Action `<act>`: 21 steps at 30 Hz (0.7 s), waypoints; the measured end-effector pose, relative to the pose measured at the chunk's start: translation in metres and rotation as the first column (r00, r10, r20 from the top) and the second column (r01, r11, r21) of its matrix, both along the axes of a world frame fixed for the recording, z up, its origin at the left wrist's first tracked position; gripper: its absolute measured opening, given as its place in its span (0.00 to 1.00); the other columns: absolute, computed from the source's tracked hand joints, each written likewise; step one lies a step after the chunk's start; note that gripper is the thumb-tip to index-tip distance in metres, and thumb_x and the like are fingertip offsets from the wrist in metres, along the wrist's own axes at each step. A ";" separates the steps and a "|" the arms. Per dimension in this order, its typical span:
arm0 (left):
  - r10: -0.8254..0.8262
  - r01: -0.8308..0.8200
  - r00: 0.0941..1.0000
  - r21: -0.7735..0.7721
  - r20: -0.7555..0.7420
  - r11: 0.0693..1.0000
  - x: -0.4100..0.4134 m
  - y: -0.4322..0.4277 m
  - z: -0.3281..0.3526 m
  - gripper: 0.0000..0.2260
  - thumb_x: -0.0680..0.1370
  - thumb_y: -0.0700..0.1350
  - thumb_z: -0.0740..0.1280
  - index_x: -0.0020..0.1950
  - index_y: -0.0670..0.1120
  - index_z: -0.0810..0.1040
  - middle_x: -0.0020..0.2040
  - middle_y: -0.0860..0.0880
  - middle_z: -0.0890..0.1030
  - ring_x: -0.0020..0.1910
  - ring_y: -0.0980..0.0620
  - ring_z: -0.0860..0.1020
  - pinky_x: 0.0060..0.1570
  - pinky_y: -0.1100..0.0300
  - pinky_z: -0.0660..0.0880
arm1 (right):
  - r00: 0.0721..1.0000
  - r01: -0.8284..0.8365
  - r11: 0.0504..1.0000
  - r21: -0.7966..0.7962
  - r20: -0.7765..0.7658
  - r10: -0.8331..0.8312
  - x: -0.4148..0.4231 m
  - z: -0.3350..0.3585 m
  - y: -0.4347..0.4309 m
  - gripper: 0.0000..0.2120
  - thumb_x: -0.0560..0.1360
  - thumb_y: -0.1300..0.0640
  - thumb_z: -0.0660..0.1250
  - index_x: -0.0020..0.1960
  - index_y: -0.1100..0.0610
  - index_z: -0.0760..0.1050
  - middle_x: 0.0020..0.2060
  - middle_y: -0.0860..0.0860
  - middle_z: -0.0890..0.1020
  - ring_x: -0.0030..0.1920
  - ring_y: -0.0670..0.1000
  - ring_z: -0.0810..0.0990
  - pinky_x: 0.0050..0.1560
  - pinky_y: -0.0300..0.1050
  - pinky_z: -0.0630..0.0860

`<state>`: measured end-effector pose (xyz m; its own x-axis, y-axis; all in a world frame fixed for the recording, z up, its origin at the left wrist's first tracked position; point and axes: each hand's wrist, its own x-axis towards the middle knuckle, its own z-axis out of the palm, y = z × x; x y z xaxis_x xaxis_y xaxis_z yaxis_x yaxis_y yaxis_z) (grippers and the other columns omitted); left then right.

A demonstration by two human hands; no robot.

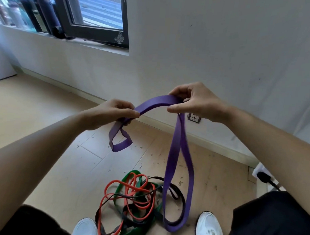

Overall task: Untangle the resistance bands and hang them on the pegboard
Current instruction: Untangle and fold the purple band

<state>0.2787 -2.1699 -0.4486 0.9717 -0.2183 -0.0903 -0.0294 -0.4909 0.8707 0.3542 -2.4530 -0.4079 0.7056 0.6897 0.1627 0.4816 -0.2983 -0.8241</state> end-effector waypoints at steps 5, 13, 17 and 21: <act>-0.051 0.054 0.996 -0.053 0.069 0.997 -0.003 -0.033 0.006 0.24 0.67 0.58 0.77 0.53 0.41 0.81 0.43 0.45 0.81 0.42 0.49 0.80 0.47 0.58 0.78 | 0.997 -0.038 0.996 -0.080 0.061 0.043 -0.007 -0.006 0.008 0.15 0.72 0.61 0.78 0.58 0.61 0.82 0.42 0.51 0.87 0.37 0.44 0.84 0.41 0.35 0.78; 0.016 0.002 0.980 -0.094 0.196 0.996 -0.004 -0.058 0.013 0.16 0.72 0.52 0.75 0.51 0.41 0.82 0.37 0.52 0.78 0.34 0.60 0.75 0.37 0.67 0.73 | 0.994 -0.061 0.993 -0.101 0.086 0.069 -0.010 -0.019 0.024 0.21 0.69 0.58 0.80 0.58 0.59 0.77 0.45 0.54 0.85 0.43 0.51 0.85 0.45 0.46 0.84; 0.045 0.003 0.970 -0.198 0.240 0.980 -0.003 -0.058 0.020 0.09 0.75 0.48 0.75 0.49 0.44 0.81 0.35 0.54 0.77 0.34 0.57 0.73 0.38 0.63 0.73 | 0.991 -0.137 0.963 -0.232 -0.028 0.134 -0.011 -0.047 0.028 0.17 0.71 0.58 0.78 0.57 0.55 0.78 0.48 0.52 0.84 0.48 0.48 0.84 0.51 0.43 0.83; 0.146 -0.067 0.957 -0.297 0.252 0.952 -0.002 -0.046 0.023 0.14 0.71 0.53 0.77 0.49 0.45 0.82 0.36 0.53 0.75 0.34 0.56 0.72 0.41 0.61 0.73 | 0.978 -0.148 0.968 -0.204 -0.179 0.112 -0.006 -0.066 0.029 0.10 0.73 0.61 0.76 0.53 0.59 0.81 0.48 0.55 0.85 0.50 0.51 0.86 0.54 0.45 0.83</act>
